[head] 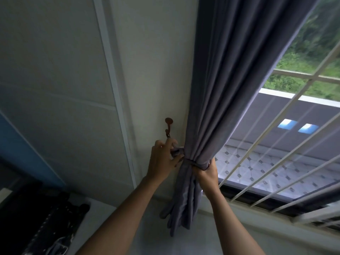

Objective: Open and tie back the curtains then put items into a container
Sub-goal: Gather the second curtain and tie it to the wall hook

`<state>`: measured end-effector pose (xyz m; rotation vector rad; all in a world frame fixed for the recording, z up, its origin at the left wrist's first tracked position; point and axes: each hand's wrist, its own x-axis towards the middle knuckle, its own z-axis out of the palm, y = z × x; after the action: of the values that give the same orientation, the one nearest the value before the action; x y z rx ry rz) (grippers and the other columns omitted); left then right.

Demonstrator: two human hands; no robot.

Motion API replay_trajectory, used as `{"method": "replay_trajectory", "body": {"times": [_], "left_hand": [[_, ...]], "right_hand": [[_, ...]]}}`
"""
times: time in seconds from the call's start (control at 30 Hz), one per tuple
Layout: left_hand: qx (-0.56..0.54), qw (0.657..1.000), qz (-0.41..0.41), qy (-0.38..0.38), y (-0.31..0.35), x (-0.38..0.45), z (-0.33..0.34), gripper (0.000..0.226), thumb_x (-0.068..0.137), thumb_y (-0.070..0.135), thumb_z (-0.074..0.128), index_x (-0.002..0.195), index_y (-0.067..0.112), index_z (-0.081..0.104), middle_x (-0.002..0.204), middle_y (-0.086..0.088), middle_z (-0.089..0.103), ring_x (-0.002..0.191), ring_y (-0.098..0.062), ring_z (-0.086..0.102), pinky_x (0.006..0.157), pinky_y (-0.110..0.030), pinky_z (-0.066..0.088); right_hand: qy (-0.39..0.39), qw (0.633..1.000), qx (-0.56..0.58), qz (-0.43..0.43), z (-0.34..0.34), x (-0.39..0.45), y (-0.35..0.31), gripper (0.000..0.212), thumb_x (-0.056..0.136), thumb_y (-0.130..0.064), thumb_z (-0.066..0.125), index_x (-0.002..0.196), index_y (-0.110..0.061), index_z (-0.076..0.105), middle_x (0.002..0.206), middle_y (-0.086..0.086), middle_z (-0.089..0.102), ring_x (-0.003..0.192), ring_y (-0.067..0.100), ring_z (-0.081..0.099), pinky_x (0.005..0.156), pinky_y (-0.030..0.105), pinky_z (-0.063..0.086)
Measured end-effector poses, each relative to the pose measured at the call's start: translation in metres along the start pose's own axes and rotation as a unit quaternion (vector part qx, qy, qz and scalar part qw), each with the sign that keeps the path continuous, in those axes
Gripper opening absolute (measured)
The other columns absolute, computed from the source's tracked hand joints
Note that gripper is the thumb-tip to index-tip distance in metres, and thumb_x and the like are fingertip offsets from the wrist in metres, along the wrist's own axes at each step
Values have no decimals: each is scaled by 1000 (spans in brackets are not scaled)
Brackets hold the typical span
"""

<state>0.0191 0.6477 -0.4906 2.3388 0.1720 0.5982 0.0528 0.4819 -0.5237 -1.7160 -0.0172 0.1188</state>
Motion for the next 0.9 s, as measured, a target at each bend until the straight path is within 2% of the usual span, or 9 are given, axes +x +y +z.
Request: {"method": "replay_trajectory", "body": {"times": [0.1, 0.17, 0.23, 0.33, 0.5, 0.6, 0.67, 0.8, 0.9], "left_hand": [[108, 987, 114, 34, 2, 3, -14, 27, 74, 26, 74, 97, 17, 62, 83, -4, 61, 86, -22, 54, 75, -28, 44], [138, 977, 161, 2, -2, 3, -17, 21, 81, 21, 68, 100, 14, 62, 84, -3, 63, 83, -22, 57, 85, -30, 43], [141, 975, 170, -24, -13, -1, -17, 23, 86, 16, 63, 108, 12, 59, 92, -4, 64, 81, -23, 60, 87, -35, 47], [145, 975, 165, -24, -22, -15, -17, 38, 82, 13, 65, 117, 17, 50, 104, -4, 64, 80, -25, 59, 73, -33, 45], [184, 959, 212, 42, -19, -17, -22, 36, 70, 14, 69, 102, 17, 52, 84, -4, 63, 93, -23, 49, 83, -33, 35], [139, 968, 206, -19, -18, -20, -26, 39, 71, 9, 73, 99, 17, 47, 76, -10, 60, 75, -29, 58, 65, -33, 44], [123, 969, 210, -37, -16, -23, -31, 45, 70, 4, 76, 102, 17, 47, 73, -11, 63, 65, -30, 61, 54, -28, 45], [113, 969, 214, -38, -29, -37, -39, 44, 84, 10, 60, 125, 17, 47, 90, -10, 63, 68, -23, 63, 55, -31, 53], [167, 964, 207, -25, -51, -52, -45, 46, 81, 10, 68, 123, 18, 49, 87, -7, 59, 59, -24, 62, 47, -30, 52]], "right_hand": [[6, 1000, -6, -11, 4, -3, -1, 36, 79, 0, 67, 105, -19, 52, 90, -8, 61, 78, 4, 57, 66, 23, 50], [13, 1000, -1, -14, 7, -6, 0, 33, 79, 0, 67, 104, -15, 52, 88, -7, 60, 77, 6, 56, 65, 23, 49], [15, 1000, -5, -18, 10, -8, 1, 32, 79, 0, 67, 104, -14, 52, 88, -4, 60, 76, 7, 55, 65, 24, 48], [18, 999, -17, -30, 13, -11, 1, 29, 80, -2, 67, 102, -13, 52, 86, -4, 61, 72, 5, 54, 59, 14, 44], [18, 998, -45, -29, 16, -20, 10, 26, 79, -6, 66, 100, -13, 53, 85, 3, 63, 73, 13, 54, 60, 25, 45], [23, 996, -81, -40, 17, -23, 19, 27, 80, -11, 68, 102, -13, 52, 86, 5, 63, 77, 21, 58, 61, 32, 45], [9, 992, -116, -57, 19, -24, 21, 30, 80, -17, 69, 104, -17, 51, 90, 5, 62, 81, 22, 58, 58, 25, 43], [-10, 985, -157, -68, 20, -23, 23, 34, 80, -24, 71, 106, -19, 50, 93, 3, 60, 84, 20, 55, 57, 14, 36], [-20, 981, -175, -83, 20, -23, 22, 37, 78, -24, 70, 108, -17, 51, 93, 3, 60, 86, 21, 54, 58, 18, 37]]}}
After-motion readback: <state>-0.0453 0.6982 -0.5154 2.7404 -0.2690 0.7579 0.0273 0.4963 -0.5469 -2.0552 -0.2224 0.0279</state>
